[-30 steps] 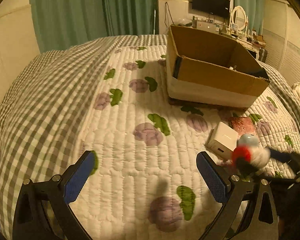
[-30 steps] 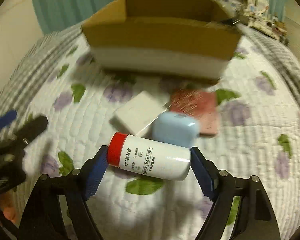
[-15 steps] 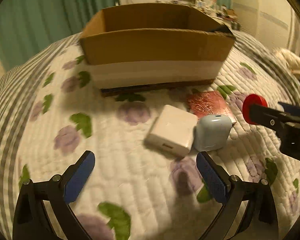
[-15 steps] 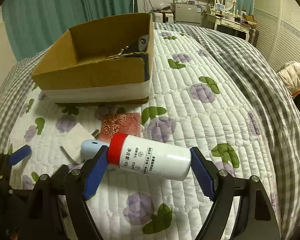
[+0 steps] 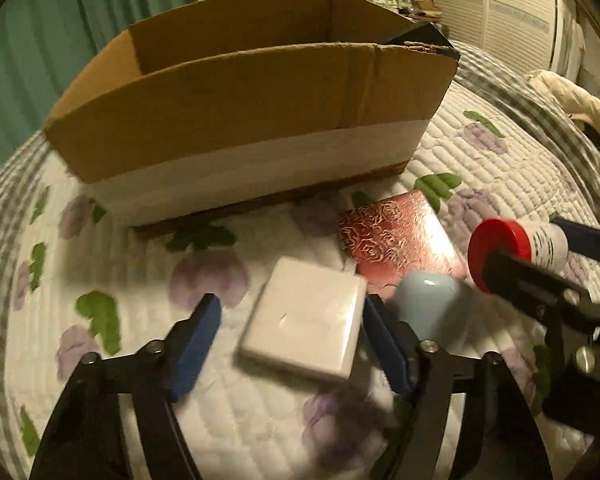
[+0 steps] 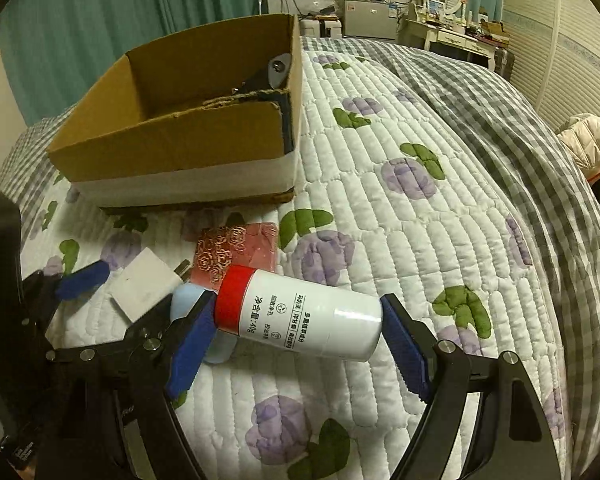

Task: Organize rigid objects
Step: 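Grasp the red-capped bottle with the right gripper while the left grasps the white square box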

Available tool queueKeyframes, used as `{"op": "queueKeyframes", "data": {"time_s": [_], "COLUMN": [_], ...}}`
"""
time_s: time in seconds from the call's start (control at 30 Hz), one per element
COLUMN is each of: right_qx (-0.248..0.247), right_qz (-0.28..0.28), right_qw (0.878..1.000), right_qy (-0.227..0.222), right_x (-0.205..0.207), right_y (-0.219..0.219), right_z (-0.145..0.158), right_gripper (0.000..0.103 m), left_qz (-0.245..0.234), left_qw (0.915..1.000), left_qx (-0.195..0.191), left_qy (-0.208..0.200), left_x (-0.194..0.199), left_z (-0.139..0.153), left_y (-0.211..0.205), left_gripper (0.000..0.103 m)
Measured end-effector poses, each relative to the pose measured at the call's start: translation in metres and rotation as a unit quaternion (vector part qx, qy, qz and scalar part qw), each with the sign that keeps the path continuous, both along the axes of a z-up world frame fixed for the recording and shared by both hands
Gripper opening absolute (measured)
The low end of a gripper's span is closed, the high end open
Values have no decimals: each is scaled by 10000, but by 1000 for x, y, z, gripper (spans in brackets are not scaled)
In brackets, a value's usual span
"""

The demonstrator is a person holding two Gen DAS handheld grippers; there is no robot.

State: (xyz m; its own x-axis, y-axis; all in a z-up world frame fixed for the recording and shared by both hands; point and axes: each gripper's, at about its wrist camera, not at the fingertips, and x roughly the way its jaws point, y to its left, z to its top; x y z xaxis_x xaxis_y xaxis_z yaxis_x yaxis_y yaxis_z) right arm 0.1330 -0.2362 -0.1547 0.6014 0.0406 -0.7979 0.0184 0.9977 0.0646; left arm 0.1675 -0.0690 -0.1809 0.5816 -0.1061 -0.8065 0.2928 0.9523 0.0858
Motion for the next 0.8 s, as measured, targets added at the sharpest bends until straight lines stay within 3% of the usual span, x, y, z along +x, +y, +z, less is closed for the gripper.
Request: {"op": "queueKeyframes", "data": {"time_s": [0.1,0.4,0.63,0.8], "right_qx": [-11,-12,-17,23], "right_qz": [-59,57,310,414], "right_qw": [10000,9999,9990,9979], "right_qy": [-16,-118,-318,-496], "right_x": [0,-8,-17,-20], "right_y": [-4,-4,3,6], "right_z": [1,10,27,49], "right_gripper": [80,80,80,80], "left_qz": [-72,223,772,939], "left_qw": [9997,9993,9952,9926], "left_qx": [-160,-304,-565,-661], "left_qy": [141,49,-217,-396], "left_x": [7,-14,-41,-40], "left_z": [-3,12,51,79], "left_y": [-2,11,30,36], "left_gripper": [55,52,52,52]}}
